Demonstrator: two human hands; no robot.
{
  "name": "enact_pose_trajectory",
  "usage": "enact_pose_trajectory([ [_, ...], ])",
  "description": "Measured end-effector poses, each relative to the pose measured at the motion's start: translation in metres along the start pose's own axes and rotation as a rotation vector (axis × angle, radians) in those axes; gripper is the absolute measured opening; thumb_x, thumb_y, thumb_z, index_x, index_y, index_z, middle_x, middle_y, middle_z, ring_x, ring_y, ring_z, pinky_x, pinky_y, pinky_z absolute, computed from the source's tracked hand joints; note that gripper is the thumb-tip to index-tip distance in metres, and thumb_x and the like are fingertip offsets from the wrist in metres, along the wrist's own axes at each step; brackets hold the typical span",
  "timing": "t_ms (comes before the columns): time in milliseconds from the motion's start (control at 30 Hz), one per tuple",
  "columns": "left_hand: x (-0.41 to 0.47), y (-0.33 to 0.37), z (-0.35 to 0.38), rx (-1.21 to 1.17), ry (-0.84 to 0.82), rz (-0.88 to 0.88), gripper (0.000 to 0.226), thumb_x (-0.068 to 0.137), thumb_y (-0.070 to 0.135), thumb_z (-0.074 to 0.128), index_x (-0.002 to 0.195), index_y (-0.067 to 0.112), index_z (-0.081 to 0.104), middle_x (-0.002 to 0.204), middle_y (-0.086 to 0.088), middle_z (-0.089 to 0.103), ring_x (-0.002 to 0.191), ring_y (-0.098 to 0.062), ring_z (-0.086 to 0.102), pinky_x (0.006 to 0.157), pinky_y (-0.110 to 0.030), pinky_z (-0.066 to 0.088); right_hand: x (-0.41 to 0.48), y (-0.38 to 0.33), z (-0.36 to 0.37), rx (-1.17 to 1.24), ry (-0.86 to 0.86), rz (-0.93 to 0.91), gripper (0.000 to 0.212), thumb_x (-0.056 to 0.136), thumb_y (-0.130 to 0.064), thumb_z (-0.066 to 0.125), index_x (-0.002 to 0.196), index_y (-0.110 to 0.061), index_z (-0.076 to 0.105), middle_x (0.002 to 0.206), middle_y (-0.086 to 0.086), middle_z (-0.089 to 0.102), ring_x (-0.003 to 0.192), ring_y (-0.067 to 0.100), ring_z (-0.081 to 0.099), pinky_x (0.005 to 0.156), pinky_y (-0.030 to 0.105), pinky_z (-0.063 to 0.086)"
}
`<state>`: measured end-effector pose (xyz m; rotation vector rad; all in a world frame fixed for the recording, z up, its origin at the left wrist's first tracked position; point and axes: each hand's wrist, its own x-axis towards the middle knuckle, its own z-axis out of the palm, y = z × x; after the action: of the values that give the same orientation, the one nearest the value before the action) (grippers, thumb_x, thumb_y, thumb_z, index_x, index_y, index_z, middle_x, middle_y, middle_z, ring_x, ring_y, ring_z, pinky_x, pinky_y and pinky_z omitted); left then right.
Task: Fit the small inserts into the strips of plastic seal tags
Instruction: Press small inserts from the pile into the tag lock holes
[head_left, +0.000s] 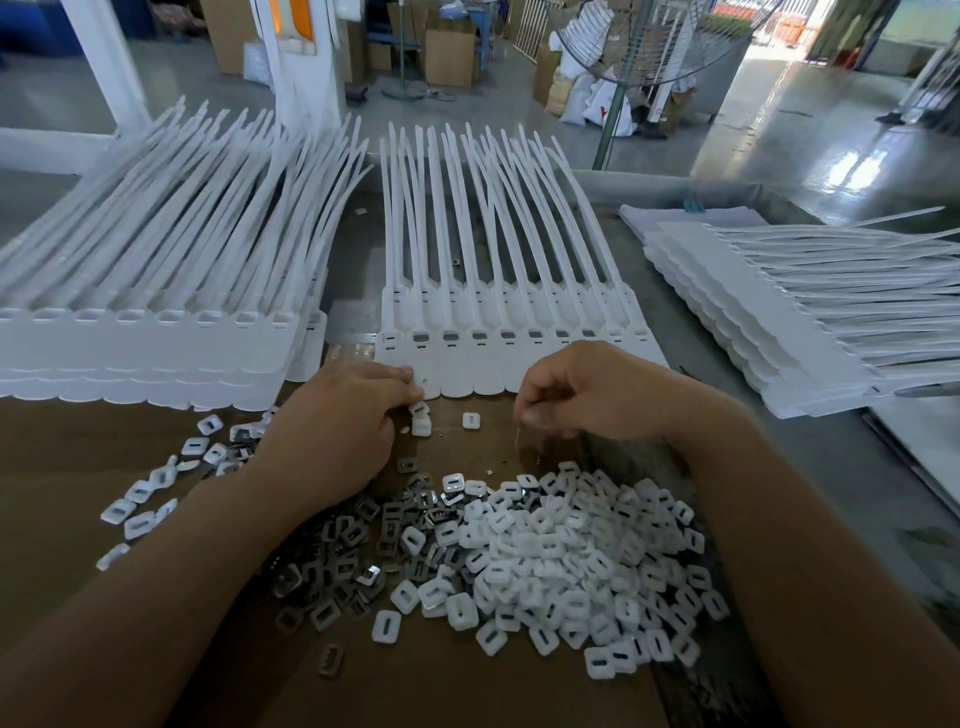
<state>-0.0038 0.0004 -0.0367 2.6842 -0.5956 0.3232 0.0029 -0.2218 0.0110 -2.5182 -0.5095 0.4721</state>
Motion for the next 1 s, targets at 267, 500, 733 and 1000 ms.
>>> enact_pose_trajectory([
  [267, 0.002, 0.001, 0.001, 0.003, 0.008, 0.004, 0.045, 0.081, -0.001, 0.048, 0.118, 0.02, 0.061, 0.13, 0.007, 0.053, 0.122, -0.008, 0.042, 0.094, -0.015, 0.016, 0.003, 0.024, -0.011, 0.133, 0.348, 0.091, 0.017, 0.081, -0.011, 0.066, 0.077, -0.027, 0.063, 0.072, -0.008, 0.067, 0.06, -0.003, 0.061, 0.057, 0.011, 0.047],
  [500, -0.003, -0.001, 0.0, 0.006, 0.017, 0.005, 0.045, 0.079, -0.003, 0.048, 0.115, 0.019, 0.063, 0.128, 0.006, 0.055, 0.119, -0.009, 0.045, 0.092, -0.014, 0.018, 0.001, 0.07, -0.021, 0.408, 0.81, 0.305, 0.02, 0.084, -0.006, 0.063, 0.075, -0.023, 0.059, 0.072, -0.005, 0.066, 0.06, 0.003, 0.064, 0.053, 0.014, 0.05],
  [733, -0.001, 0.0, 0.0, 0.005, 0.022, 0.006, 0.044, 0.077, -0.006, 0.05, 0.112, 0.016, 0.065, 0.125, 0.003, 0.058, 0.117, -0.012, 0.048, 0.092, -0.012, 0.02, 0.015, 0.085, -0.022, 0.273, 0.859, 0.353, 0.012, 0.087, -0.011, 0.058, 0.093, -0.016, 0.067, 0.08, -0.008, 0.059, 0.067, -0.003, 0.049, 0.059, 0.012, 0.034],
  [1000, -0.002, 0.002, -0.002, 0.008, 0.021, 0.007, 0.043, 0.074, -0.009, 0.051, 0.108, 0.013, 0.067, 0.122, -0.001, 0.06, 0.114, -0.015, 0.052, 0.09, -0.012, 0.021, 0.027, 0.089, -0.014, 0.306, 0.781, 0.368, 0.013, 0.089, -0.01, 0.055, 0.082, -0.017, 0.064, 0.08, -0.008, 0.057, 0.074, 0.002, 0.049, 0.068, 0.02, 0.037],
])
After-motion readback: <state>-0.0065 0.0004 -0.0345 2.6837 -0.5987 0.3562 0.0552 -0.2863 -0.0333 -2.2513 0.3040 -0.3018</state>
